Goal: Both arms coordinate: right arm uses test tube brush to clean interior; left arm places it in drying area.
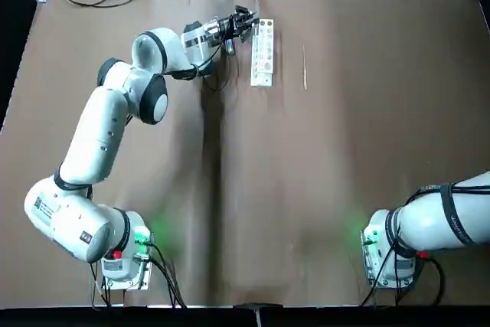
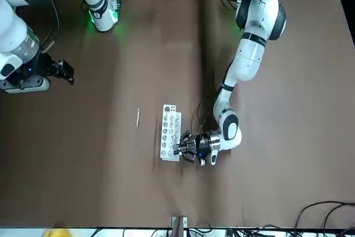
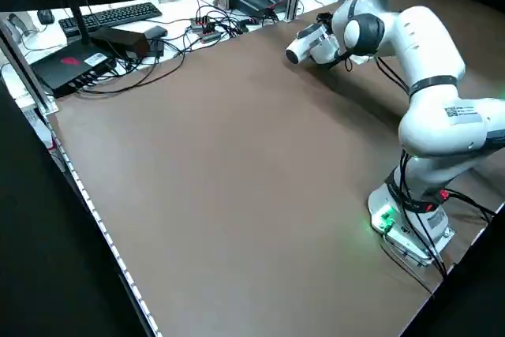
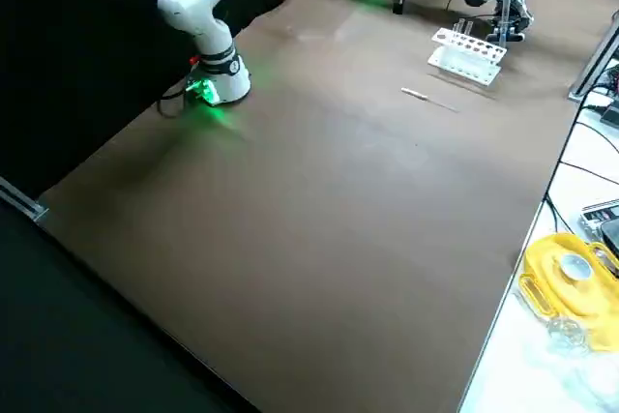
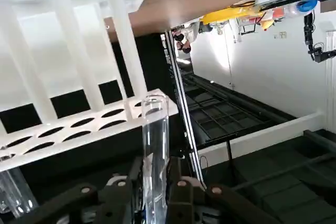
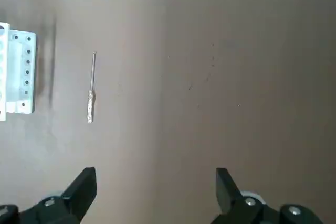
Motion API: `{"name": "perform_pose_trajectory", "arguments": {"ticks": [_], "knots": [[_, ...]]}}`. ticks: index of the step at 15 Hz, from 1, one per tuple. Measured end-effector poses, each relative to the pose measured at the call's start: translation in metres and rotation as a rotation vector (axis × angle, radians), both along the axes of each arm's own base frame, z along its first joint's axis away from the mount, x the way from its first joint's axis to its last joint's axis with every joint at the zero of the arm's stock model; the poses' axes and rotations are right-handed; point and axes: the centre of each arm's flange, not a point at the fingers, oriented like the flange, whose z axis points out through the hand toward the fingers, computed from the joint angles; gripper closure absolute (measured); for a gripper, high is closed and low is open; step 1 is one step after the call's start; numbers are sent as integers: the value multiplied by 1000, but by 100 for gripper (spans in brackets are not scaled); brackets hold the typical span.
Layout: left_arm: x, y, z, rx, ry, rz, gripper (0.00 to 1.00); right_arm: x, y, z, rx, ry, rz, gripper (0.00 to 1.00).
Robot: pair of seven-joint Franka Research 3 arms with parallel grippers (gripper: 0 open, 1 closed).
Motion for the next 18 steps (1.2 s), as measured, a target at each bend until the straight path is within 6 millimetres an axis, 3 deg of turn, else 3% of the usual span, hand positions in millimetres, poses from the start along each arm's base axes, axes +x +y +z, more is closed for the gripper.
{"name": "perform_pose_trajectory", "arguments": {"ticks": [18], "knots": [[1,0,4,-15,19,-21,77,3,0,-4,-1,0,0,0]]}}
